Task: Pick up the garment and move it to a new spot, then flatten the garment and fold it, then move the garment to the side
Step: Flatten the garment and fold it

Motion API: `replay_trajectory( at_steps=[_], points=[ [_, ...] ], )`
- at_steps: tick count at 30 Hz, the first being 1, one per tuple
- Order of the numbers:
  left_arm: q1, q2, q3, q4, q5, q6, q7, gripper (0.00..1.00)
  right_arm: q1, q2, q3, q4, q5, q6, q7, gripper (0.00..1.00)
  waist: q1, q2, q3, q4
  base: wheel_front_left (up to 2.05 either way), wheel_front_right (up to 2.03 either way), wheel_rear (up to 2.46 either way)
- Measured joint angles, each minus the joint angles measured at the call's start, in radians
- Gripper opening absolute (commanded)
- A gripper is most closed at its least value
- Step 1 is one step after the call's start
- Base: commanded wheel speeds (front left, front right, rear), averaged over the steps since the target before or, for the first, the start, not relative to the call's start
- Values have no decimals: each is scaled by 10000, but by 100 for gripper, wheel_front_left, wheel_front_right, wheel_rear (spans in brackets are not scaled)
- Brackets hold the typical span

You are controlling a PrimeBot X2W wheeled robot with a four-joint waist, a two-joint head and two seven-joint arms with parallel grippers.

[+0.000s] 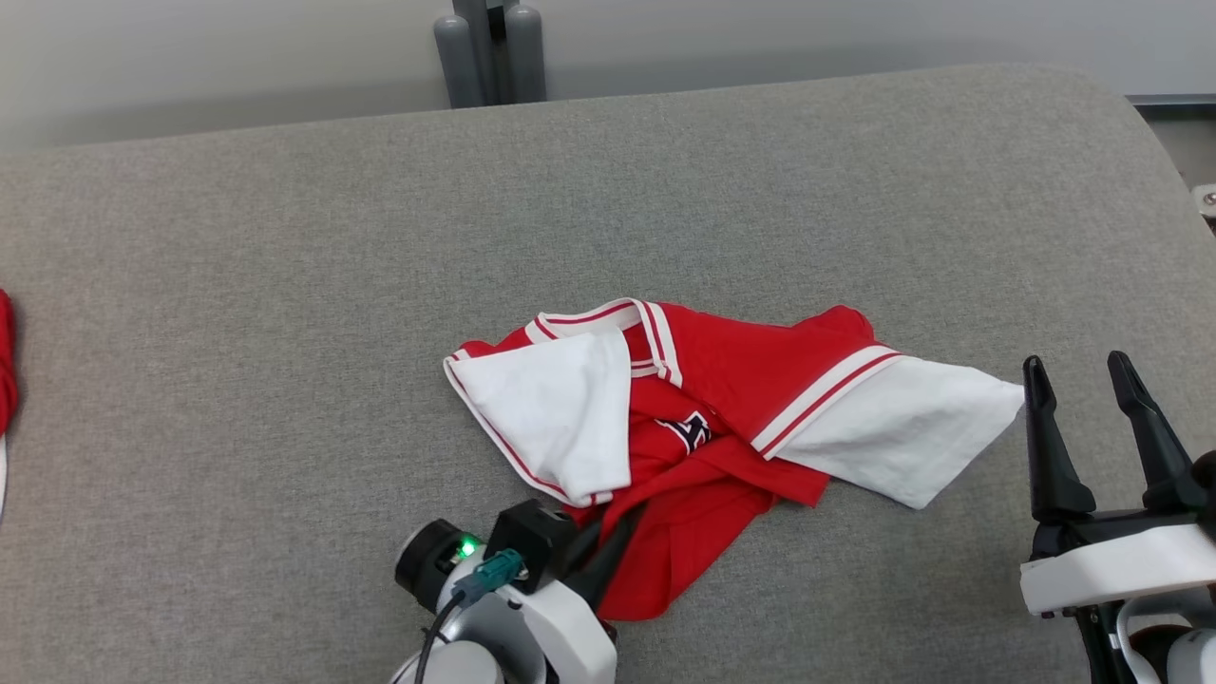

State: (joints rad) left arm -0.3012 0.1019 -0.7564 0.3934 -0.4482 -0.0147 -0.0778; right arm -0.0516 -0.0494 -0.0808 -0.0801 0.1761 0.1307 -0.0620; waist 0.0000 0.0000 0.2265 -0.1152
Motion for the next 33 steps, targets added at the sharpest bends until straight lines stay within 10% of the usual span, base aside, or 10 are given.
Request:
replay_trajectory(
  at_steps=[21, 33],
  points=[
    [1067, 3522, 2316, -6742, 978, 2602, 671, 0, 233, 2, -372, 84, 345, 0, 90, 100, 0, 0, -792, 873, 0, 0, 0],
    [2123, 3281, 3603, -3760, -853, 2518, -453, 0, 247, 4, -311, 213, 437, 0, 138, 100, 0, 0, -829, 906, 0, 0, 0]
  ],
)
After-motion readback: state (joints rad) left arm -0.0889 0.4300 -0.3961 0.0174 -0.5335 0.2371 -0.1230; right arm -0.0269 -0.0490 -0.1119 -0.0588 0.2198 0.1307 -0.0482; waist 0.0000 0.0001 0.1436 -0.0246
